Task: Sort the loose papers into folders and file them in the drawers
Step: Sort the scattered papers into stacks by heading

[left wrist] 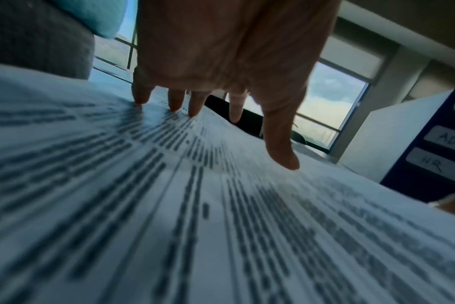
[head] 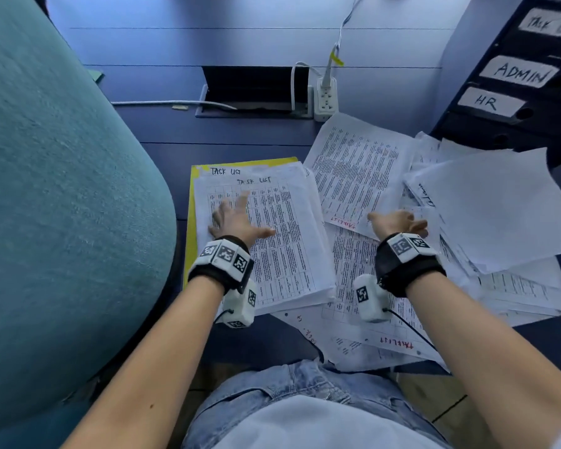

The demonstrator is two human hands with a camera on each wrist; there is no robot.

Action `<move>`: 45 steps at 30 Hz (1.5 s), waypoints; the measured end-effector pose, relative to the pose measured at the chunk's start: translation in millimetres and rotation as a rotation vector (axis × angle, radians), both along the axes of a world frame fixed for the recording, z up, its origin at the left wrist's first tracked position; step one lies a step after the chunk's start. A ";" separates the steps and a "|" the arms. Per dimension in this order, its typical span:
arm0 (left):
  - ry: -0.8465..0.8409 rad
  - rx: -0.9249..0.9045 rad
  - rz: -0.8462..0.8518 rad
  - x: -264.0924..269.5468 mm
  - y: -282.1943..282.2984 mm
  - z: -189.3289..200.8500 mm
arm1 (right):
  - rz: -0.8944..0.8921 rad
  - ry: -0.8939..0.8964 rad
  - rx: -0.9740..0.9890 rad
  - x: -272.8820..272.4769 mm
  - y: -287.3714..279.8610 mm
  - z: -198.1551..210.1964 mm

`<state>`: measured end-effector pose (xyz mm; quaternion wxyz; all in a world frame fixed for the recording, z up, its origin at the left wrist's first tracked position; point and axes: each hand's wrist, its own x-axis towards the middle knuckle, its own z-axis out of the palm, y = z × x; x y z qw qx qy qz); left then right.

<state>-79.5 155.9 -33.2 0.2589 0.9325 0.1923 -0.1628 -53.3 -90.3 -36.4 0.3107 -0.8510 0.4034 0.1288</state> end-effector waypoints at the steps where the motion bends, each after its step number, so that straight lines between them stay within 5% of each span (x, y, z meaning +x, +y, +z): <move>1: 0.042 0.020 -0.038 0.3 -2.5 -3.9 | 0.020 -0.028 0.046 1.5 3.5 -2.4; 5: 0.069 0.099 -0.075 -1.5 -5.4 -15.6 | 0.121 -0.226 0.132 6.8 14.3 11.0; 11: 0.050 0.033 -0.033 0.7 -9.9 3.8 | 0.351 -0.760 -0.318 10.2 18.2 90.7; 15: -0.598 -0.128 0.046 6.1 -30.8 69.2 | 0.334 -0.964 -0.518 18.0 12.3 145.0; 17: -0.894 -0.062 -0.032 7.1 -41.3 109.3 | 0.376 -1.044 -0.584 16.8 16.8 165.4; 21: -0.944 0.142 -0.334 19.8 -52.7 152.5 | 0.539 -1.242 -0.547 13.2 41.8 188.5; 24: -0.947 0.066 -0.223 25.8 -47.1 160.1 | 0.445 -1.481 -0.393 12.2 54.8 194.2; 29: -0.887 -0.122 0.036 14.6 -17.4 159.9 | 0.296 -0.945 0.120 19.2 46.7 158.6; 33: -0.655 -0.307 0.249 12.9 18.8 112.7 | 0.326 -0.635 0.575 23.1 42.8 102.9; 40: -0.279 -0.231 0.400 -15.8 36.4 39.1 | 0.399 -0.329 0.452 8.0 63.3 17.3; 45: -0.213 -0.171 0.448 -21.6 38.7 21.2 | 0.555 -0.232 0.382 6.5 68.6 -7.5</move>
